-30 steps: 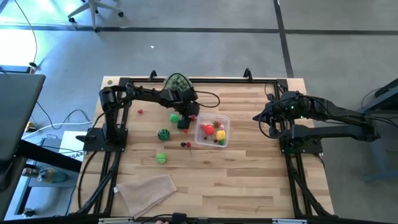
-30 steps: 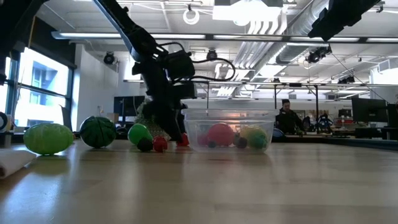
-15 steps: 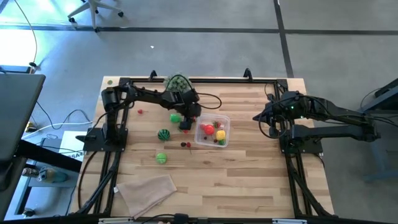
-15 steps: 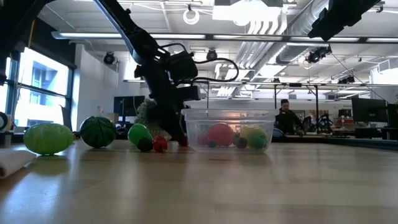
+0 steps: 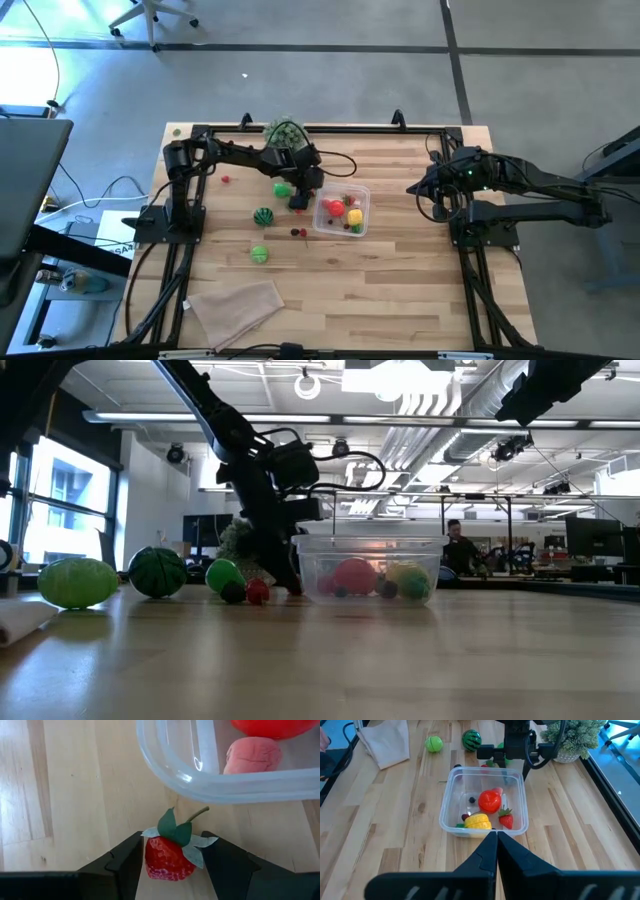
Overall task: Pick and placing Produce into tupperware
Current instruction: Put the strawberry into the transparent bin
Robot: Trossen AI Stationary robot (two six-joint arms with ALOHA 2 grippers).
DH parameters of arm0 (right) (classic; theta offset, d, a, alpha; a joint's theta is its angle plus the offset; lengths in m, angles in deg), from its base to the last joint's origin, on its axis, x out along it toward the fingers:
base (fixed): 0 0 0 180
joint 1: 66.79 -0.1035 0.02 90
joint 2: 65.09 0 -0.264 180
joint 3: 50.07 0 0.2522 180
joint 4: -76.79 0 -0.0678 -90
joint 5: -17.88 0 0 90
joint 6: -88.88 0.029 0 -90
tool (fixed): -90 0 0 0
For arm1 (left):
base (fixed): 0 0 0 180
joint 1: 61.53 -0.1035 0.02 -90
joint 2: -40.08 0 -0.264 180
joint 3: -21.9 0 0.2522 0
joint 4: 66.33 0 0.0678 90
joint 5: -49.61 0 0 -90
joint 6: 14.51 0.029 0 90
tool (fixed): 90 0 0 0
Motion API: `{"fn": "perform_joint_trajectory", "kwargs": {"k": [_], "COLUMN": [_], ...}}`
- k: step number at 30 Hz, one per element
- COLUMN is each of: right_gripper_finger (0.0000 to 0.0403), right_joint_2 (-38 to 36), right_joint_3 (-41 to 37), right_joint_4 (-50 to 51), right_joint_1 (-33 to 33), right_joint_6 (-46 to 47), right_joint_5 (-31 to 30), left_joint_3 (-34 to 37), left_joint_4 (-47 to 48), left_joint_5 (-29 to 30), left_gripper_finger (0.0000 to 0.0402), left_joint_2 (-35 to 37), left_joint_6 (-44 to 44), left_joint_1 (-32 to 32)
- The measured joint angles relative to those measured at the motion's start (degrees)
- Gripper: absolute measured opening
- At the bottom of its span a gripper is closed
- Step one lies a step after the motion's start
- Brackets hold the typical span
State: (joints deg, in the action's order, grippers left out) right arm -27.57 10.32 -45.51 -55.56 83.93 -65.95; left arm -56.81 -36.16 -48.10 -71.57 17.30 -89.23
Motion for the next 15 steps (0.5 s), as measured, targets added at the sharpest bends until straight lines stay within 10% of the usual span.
{"fn": "perform_joint_trajectory", "kwargs": {"k": [15], "right_gripper_finger": [0.0002], "right_joint_2": [0.0], "right_joint_3": [0.0], "right_joint_4": [0.0], "right_joint_1": [0.0], "right_joint_6": [0.0], "right_joint_5": [0.0], "left_joint_3": [0.0], "left_joint_4": [0.1], "left_joint_5": [0.6], "left_gripper_finger": [0.0145], "left_joint_2": [0.0], "left_joint_6": [-0.6], "left_joint_1": [0.0]}}
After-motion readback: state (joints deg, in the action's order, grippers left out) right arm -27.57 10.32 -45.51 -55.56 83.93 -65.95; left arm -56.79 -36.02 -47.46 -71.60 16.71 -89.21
